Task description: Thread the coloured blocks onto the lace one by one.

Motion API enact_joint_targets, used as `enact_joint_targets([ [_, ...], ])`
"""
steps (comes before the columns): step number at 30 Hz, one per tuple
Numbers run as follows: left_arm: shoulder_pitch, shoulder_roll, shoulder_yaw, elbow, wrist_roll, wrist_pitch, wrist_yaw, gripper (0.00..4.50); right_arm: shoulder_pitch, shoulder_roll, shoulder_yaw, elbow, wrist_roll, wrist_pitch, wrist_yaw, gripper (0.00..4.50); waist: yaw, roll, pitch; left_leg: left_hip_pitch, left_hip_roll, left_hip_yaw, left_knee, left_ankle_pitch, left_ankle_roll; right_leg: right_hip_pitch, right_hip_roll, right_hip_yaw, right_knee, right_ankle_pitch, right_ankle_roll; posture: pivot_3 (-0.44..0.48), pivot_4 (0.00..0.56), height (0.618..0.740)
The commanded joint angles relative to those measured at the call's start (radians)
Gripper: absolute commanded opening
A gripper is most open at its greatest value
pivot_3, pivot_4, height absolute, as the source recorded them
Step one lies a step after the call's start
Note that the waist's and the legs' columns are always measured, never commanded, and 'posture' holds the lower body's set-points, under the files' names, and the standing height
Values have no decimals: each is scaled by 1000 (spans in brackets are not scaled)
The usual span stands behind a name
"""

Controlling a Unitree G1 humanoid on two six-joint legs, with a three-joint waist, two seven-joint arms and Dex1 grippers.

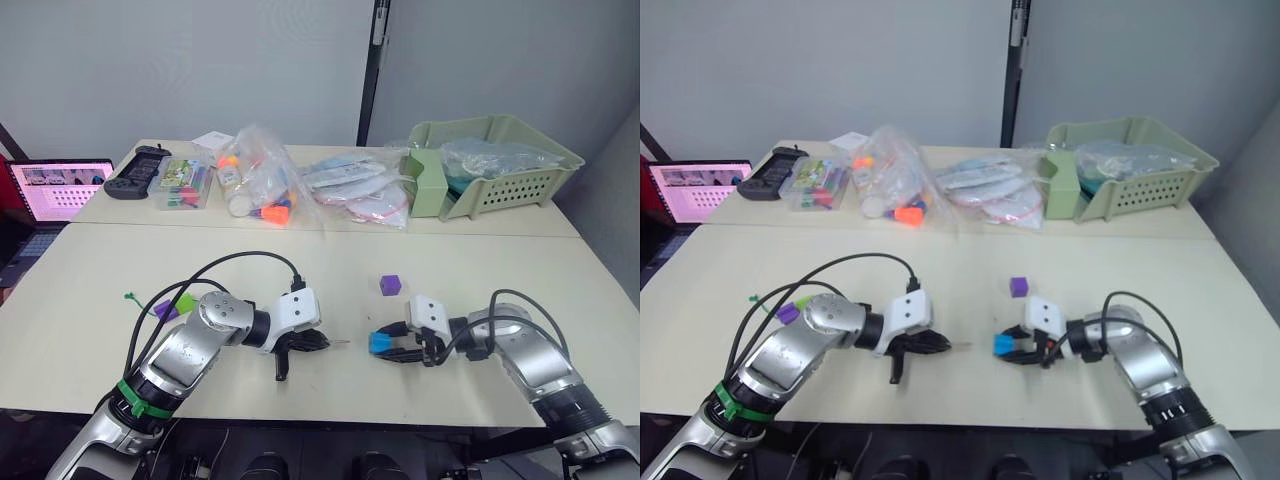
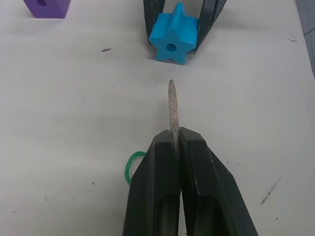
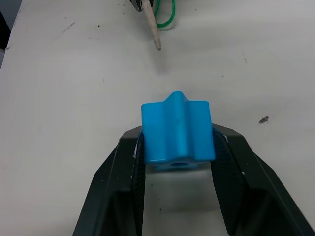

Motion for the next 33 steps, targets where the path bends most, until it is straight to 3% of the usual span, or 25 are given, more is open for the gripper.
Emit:
enact_joint_targets([
  [1, -32, -10, -23, -33, 18, 20, 23, 0, -2, 7, -20, -60, -3, 50, -38, 1351, 1, 0, 0, 0, 0, 0, 0, 0, 0, 0, 0, 0, 0, 0, 0, 0, 150, 740],
  [9, -81, -36, -61, -29, 33, 68, 51, 0, 20, 20, 14, -163, -22, 154, -89, 1351, 1, 0, 0, 0, 0, 0, 0, 0, 0, 0, 0, 0, 1, 0, 0, 0, 150, 740],
  [33, -152, -85, -122, 1, 29, 81, 56, 0, 8, 34, 53, -201, -62, 209, -111, 1351, -2, 0, 0, 1, 0, 0, 0, 0, 0, 0, 0, 0, 2, 0, 0, 0, 150, 740],
])
